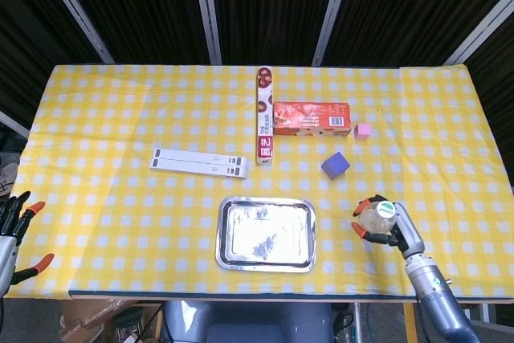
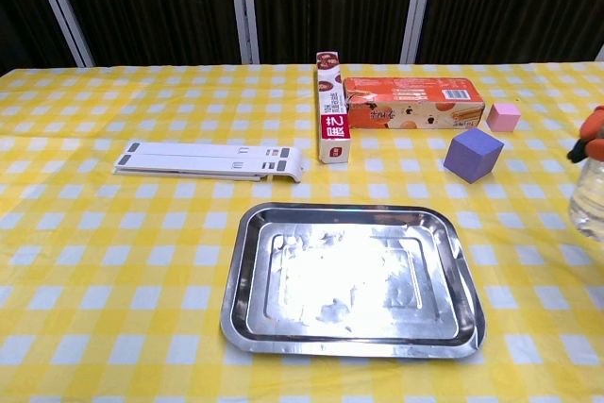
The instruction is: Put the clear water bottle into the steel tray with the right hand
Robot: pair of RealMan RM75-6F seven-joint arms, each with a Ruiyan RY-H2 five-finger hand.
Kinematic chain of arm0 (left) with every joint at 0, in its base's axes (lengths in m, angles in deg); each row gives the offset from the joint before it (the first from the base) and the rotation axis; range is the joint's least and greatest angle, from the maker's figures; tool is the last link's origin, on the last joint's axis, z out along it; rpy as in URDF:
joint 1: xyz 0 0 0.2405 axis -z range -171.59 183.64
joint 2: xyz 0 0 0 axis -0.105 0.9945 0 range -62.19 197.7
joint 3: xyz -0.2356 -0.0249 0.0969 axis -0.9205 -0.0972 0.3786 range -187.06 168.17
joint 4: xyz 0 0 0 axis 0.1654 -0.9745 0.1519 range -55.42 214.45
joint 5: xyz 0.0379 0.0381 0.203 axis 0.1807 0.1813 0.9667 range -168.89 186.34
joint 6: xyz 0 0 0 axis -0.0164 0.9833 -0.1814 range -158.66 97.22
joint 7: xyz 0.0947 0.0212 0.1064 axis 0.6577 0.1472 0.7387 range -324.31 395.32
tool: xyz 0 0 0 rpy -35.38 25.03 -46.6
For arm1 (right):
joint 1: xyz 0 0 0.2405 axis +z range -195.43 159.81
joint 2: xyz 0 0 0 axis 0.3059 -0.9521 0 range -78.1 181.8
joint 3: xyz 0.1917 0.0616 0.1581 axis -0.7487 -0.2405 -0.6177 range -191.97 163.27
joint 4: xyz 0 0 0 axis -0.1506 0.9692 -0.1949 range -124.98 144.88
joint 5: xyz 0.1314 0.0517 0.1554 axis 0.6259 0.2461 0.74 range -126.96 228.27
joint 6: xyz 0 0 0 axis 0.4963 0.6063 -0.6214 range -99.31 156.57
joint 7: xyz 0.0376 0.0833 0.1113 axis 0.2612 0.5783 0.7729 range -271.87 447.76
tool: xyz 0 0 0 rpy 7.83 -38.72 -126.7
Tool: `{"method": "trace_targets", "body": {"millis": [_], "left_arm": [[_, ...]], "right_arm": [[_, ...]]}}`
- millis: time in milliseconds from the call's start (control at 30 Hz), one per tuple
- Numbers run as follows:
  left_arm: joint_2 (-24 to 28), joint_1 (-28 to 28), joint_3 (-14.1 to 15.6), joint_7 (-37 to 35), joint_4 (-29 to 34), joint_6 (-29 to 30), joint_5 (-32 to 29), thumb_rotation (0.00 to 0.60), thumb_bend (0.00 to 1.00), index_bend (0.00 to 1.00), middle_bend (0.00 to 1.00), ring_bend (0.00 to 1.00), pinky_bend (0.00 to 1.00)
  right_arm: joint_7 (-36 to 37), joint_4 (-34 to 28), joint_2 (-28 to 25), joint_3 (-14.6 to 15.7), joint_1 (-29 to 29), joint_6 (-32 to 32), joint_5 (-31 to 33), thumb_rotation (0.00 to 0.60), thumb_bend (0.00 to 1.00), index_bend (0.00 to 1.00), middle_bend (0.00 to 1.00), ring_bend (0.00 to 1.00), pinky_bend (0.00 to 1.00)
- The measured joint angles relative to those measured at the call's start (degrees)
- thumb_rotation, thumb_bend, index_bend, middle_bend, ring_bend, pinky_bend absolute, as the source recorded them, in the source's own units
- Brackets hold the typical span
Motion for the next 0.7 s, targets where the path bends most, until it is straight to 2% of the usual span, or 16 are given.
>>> {"method": "trace_targets", "body": {"millis": [200,400,533,700], "left_arm": [[0.51,0.05,-0.20,-1.58,-0.36,0.02,-0.35,0.600,0.22,0.14,0.00,0.00,0.00],[0.87,0.29,-0.39,-2.56,-0.77,-0.32,-0.70,0.600,0.22,0.14,0.00,0.00,0.00],[0.92,0.34,-0.30,-2.75,-0.82,-0.33,-0.44,0.600,0.22,0.14,0.00,0.00,0.00],[0.95,0.32,-0.25,-2.84,-0.81,-0.28,-0.40,0.600,0.22,0.14,0.00,0.00,0.00]], "right_arm": [[-7.47,-1.48,8.23,0.38,2.33,0.14,0.84,0.600,0.90,0.88,0.65,0.25,0.00],[-17.27,-2.01,18.85,0.38,5.56,0.95,4.40,0.600,0.90,0.88,0.65,0.21,0.00],[-21.78,-1.70,23.31,0.10,7.03,2.14,6.76,0.600,0.90,0.88,0.65,0.20,0.00],[-24.30,-0.93,25.91,-0.54,8.14,3.08,8.95,0.600,0.90,0.88,0.65,0.20,0.00]]}}
